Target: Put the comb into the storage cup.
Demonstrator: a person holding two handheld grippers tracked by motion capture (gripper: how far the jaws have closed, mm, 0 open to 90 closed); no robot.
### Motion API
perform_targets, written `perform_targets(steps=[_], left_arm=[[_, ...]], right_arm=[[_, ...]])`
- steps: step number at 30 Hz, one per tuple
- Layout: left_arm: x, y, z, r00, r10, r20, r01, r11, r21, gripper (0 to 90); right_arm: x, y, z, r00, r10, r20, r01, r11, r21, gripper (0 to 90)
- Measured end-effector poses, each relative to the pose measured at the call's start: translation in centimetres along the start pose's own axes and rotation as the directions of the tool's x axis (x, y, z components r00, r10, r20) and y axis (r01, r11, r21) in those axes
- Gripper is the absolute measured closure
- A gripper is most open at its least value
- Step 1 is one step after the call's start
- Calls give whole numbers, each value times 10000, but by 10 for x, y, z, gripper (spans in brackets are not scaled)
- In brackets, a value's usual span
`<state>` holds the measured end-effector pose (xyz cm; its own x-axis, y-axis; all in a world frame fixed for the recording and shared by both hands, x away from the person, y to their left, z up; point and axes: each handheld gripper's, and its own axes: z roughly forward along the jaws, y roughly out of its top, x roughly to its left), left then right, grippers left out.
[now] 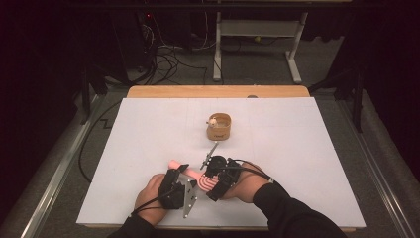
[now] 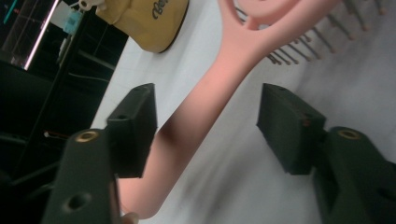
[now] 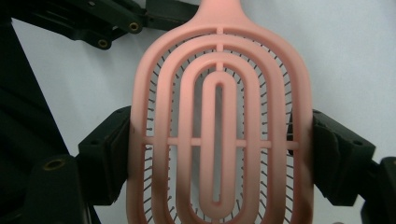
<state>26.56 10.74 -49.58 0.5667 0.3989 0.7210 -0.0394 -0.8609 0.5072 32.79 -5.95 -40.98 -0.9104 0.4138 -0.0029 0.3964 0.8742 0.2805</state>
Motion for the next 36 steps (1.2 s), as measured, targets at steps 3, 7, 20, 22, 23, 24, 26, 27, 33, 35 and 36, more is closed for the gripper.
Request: perform_targets(steps=[3, 7, 20, 22, 23, 24, 26, 27, 33, 35, 36], left_arm=[[-2, 1, -1, 9997, 230, 101, -230, 9997, 22, 430], [-4, 3, -1, 9987, 506, -22, -506, 9987, 24, 475], [-14, 12, -1, 9846, 1696, -422, -1681, 9851, 365, 537], [-15, 13, -1, 9801, 1933, -461, -1916, 9807, 380, 563], [-15, 13, -1, 9801, 1933, -461, -1916, 9807, 380, 563], [-16, 13, 0, 9802, 1931, -428, -1916, 9808, 366, 563], [-16, 14, -1, 9777, 2063, -387, -2046, 9779, 437, 582], [-16, 14, 0, 9760, 2144, -380, -2128, 9762, 427, 587], [-17, 14, 0, 9710, 2374, -292, -2358, 9706, 485, 609], [-18, 14, 0, 9705, 2401, -221, -2387, 9697, 514, 611], [-18, 14, 1, 9699, 2425, -207, -2412, 9691, 516, 614]], right_arm=[[1, 0, -1, 10000, -7, -15, 6, 10000, -27, 201], [2, -1, -1, 10000, 46, -28, -47, 10000, -33, 201], [6, 3, 0, 9999, -58, -84, 57, 10000, -62, 201], [6, 3, -1, 9999, -79, -112, 78, 9999, -92, 201], [6, 3, -1, 9999, -79, -112, 78, 9999, -92, 201], [6, 3, -1, 9999, -96, -94, 95, 9999, -78, 201], [6, 3, 0, 9998, -166, -91, 165, 9999, -42, 201], [7, 3, 0, 9998, -165, -123, 164, 9998, -80, 201], [8, 3, 0, 9996, -223, -176, 221, 9997, -126, 201], [8, 3, 0, 9996, -237, -183, 235, 9997, -120, 201], [8, 4, 0, 9994, -303, -174, 302, 9995, -77, 201]])
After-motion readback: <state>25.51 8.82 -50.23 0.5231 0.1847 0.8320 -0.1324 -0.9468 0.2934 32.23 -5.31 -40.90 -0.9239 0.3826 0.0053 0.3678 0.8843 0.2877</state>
